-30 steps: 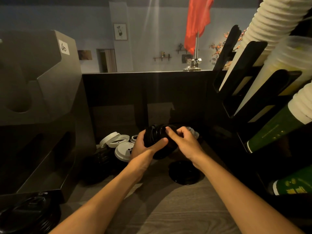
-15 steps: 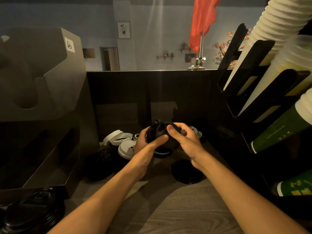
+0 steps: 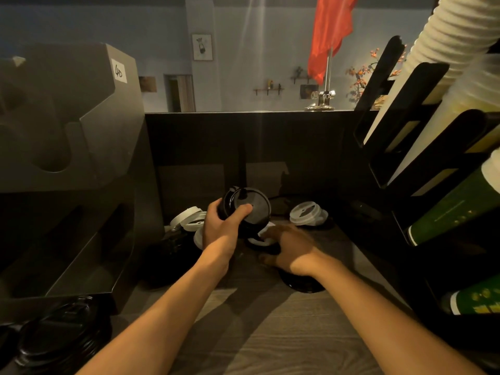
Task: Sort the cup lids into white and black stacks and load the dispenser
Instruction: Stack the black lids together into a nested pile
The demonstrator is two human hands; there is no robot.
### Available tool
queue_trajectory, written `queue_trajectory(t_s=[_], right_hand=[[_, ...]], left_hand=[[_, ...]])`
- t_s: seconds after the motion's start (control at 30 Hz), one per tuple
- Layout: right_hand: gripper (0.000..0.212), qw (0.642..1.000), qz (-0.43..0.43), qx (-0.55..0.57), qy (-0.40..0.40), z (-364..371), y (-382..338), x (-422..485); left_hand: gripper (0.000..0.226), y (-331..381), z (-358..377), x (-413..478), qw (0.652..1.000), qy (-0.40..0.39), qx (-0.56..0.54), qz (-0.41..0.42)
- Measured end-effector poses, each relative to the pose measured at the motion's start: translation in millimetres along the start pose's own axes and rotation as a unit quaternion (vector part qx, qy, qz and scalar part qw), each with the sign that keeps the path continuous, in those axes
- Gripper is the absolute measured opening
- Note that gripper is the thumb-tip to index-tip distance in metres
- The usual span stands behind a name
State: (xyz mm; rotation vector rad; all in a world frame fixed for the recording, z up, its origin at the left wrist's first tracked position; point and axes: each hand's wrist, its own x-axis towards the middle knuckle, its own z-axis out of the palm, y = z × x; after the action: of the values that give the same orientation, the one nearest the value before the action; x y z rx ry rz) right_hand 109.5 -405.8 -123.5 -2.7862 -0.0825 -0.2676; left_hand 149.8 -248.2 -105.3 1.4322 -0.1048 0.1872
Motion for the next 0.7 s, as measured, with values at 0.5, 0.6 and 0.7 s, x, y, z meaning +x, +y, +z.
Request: queue_trajectory(t_s=[0.5, 0.6, 0.7], right_hand=[[0.039, 0.97, 0.108, 0.205, 0.071, -21.8, 10.6, 1.2], [0.042, 0.942, 0.17, 0.279, 0.079, -22.8, 13.0, 5.0], [0.041, 0.919, 0.227, 0.31, 0.09, -24.1, 20.1, 8.1]], left_hand=[[0.065, -3.7, 3.0, -9.3, 0.999, -0.034, 0.026, -0.009], [0.064, -4.1, 3.1, -9.9, 0.998, -0.041, 0.041, -0.016], [0.062, -6.0, 2.7, -8.3, 0.997, -0.052, 0.059, -0.02]])
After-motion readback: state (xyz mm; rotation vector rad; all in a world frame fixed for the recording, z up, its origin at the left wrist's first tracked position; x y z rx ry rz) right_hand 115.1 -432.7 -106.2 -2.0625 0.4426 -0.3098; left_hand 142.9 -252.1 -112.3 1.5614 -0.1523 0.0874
